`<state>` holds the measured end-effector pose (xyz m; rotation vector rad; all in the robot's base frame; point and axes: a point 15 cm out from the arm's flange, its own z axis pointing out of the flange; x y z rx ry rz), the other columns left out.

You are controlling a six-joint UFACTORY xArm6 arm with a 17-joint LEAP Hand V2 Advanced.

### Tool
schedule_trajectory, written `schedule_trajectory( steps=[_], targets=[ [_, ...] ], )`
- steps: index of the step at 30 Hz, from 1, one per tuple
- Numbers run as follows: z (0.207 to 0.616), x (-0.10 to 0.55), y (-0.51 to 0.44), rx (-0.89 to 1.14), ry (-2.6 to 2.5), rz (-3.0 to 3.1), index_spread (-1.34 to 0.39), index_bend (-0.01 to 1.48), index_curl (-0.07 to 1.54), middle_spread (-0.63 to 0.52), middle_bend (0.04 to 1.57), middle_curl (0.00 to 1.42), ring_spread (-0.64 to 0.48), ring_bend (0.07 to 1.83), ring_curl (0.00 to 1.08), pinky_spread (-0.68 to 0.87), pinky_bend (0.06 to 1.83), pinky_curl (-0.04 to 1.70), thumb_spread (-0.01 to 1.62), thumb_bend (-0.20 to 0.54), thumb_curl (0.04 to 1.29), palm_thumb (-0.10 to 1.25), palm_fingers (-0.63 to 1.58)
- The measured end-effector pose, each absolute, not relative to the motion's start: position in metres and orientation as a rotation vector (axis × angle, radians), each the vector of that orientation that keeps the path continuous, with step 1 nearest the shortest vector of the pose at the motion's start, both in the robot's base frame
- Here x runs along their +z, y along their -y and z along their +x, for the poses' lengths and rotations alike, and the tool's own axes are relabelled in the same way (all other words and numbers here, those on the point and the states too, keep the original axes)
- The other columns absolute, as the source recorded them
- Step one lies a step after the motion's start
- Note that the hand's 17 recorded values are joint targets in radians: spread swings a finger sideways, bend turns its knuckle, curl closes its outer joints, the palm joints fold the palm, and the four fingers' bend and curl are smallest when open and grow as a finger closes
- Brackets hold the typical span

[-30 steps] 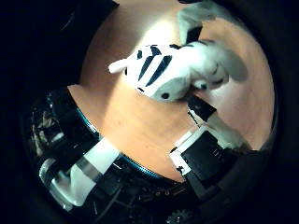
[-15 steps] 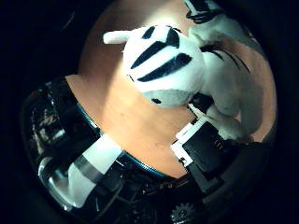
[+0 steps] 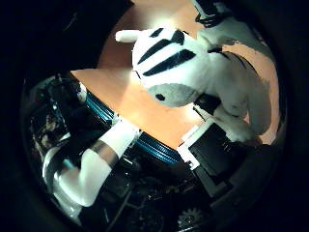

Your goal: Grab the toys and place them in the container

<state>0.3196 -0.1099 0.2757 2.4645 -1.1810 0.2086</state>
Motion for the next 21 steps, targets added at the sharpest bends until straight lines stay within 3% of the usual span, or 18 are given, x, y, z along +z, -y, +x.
schedule_trajectory(
  steps=[14,21],
  targets=[
    [0.334,0.476,0.064,0.502,1.400,2.640,-0.42,1.19,0.52,-0.49,0.62,0.51,-0.10,0.19,0.14,0.35,0.18,0.14,0.91,-0.020,0.46,1.03,0.52],
    [0.334,0.541,0.010,0.644,1.443,2.782,-0.43,1.16,0.52,-0.50,0.61,0.53,-0.14,0.19,0.15,0.36,0.18,0.13,0.90,-0.020,0.47,1.04,0.55]
  ],
)
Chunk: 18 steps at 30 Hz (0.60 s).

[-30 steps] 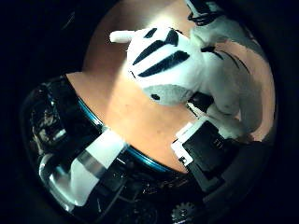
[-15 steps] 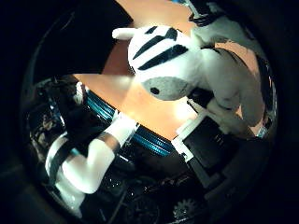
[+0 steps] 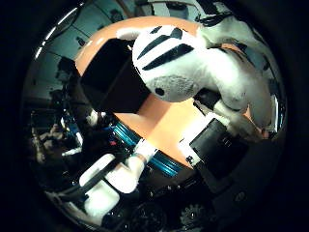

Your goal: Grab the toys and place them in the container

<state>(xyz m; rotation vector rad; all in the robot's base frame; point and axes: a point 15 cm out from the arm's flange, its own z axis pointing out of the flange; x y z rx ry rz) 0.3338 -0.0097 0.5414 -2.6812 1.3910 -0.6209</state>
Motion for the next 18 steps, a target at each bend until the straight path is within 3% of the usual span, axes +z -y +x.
schedule_trajectory(
  steps=[18],
  targets=[
    [0.309,0.606,-0.155,-0.552,-1.049,-2.600,-0.43,1.12,0.52,-0.52,0.58,0.57,-0.18,0.19,0.16,0.36,0.18,0.10,0.89,-0.021,0.48,1.04,0.59]
  ],
)
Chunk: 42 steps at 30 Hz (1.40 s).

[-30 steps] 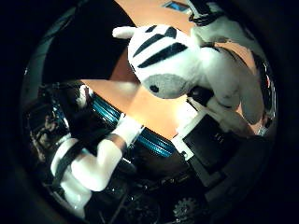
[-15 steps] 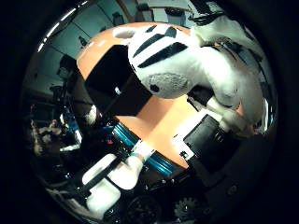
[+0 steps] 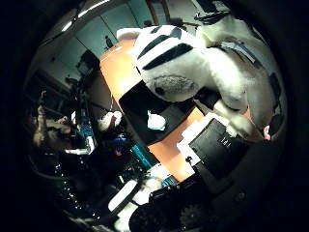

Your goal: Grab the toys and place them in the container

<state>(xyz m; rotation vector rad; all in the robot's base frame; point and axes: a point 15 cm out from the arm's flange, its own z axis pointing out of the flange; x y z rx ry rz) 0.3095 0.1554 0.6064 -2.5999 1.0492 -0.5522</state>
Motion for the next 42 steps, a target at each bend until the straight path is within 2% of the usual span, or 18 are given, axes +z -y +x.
schedule_trajectory(
  steps=[14,34,35,37,38,40,42],
  targets=[
    [0.328,0.576,-0.252,-0.501,-0.908,-2.621,-0.44,1.11,0.53,-0.53,0.56,0.60,-0.19,0.19,0.16,0.37,0.18,0.09,0.91,-0.020,0.47,1.04,0.59],
    [0.344,0.526,-0.300,-0.437,-0.851,-2.727,-0.44,1.10,0.53,-0.51,0.57,0.63,-0.15,0.19,0.17,0.38,0.18,0.08,0.94,-0.021,0.45,1.04,0.56],
    [0.344,0.525,-0.301,-0.435,-0.849,-2.728,-0.45,1.08,0.53,-0.49,0.52,0.62,-0.13,0.20,0.18,0.38,0.19,0.09,0.94,-0.021,0.45,1.04,0.53],
    [0.344,0.525,-0.301,-0.436,-0.844,-2.731,-0.47,0.91,0.49,-0.45,0.46,0.60,-0.11,0.25,0.20,0.38,0.25,0.12,0.94,-0.021,0.45,1.03,0.44],
    [0.343,0.525,-0.300,-0.434,-0.840,-2.736,-0.49,0.72,0.43,-0.41,0.41,0.57,-0.08,0.29,0.22,0.38,0.30,0.15,0.94,-0.033,0.45,1.00,0.36],
    [0.342,0.522,-0.299,-0.430,-0.833,-2.750,-0.51,0.51,0.36,-0.33,0.29,0.52,-0.04,0.33,0.23,0.39,0.39,0.19,0.94,-0.041,0.43,0.93,0.26],
    [0.342,0.519,-0.300,-0.424,-0.826,-2.764,-0.52,0.37,0.32,-0.25,0.23,0.48,0.01,0.32,0.24,0.39,0.41,0.21,0.94,-0.041,0.41,0.88,0.22]
  ],
)
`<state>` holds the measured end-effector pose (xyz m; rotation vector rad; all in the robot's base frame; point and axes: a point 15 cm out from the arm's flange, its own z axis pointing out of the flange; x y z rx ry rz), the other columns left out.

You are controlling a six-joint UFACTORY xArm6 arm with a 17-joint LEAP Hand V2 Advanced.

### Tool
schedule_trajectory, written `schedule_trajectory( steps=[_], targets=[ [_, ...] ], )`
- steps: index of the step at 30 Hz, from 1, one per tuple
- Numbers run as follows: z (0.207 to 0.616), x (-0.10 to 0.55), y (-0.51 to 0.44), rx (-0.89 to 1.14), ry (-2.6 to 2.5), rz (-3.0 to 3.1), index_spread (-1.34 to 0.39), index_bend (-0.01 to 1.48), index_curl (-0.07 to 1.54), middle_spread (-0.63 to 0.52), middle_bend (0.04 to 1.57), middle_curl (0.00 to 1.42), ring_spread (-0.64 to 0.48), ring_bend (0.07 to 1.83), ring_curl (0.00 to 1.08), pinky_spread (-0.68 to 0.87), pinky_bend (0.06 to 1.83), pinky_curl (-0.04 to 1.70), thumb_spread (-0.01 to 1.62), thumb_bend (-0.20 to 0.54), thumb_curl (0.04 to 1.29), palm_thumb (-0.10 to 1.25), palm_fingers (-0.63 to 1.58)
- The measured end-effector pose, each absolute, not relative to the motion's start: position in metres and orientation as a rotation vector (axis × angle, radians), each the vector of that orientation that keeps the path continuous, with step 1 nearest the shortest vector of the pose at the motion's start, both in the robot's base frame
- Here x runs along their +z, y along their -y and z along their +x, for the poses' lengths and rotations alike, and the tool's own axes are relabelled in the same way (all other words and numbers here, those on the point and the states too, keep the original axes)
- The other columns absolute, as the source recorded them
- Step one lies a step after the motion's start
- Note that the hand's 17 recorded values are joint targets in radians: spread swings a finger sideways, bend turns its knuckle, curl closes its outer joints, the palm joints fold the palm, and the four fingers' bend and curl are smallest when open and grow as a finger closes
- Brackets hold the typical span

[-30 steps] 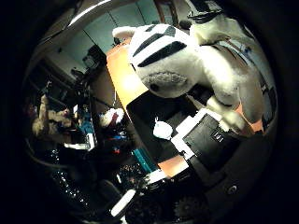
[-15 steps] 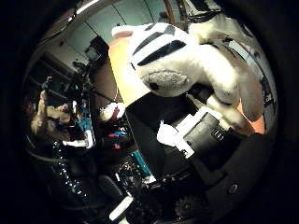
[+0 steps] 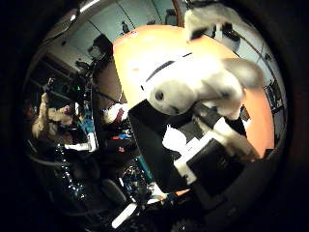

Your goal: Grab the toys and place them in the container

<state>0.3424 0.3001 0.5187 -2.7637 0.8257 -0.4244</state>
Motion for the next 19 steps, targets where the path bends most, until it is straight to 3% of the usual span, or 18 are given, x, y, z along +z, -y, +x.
schedule_trajectory(
  steps=[3,8,19],
  targets=[
    [0.341,0.515,-0.301,-0.416,-0.812,-2.781,-0.51,0.20,0.29,-0.13,0.16,0.41,0.08,0.33,0.24,0.40,0.46,0.24,0.94,-0.057,0.36,0.74,0.14],
    [0.340,0.514,-0.300,-0.409,-0.807,-2.791,-0.50,0.16,0.27,-0.02,0.18,0.34,0.14,0.35,0.25,0.41,0.50,0.26,0.94,-0.043,0.31,0.55,0.07],
    [0.337,0.508,-0.286,-0.393,-0.826,-2.814,-0.50,0.17,0.27,0.00,0.19,0.31,0.16,0.32,0.25,0.40,0.46,0.28,0.93,-0.029,0.29,0.48,0.08]
  ],
)
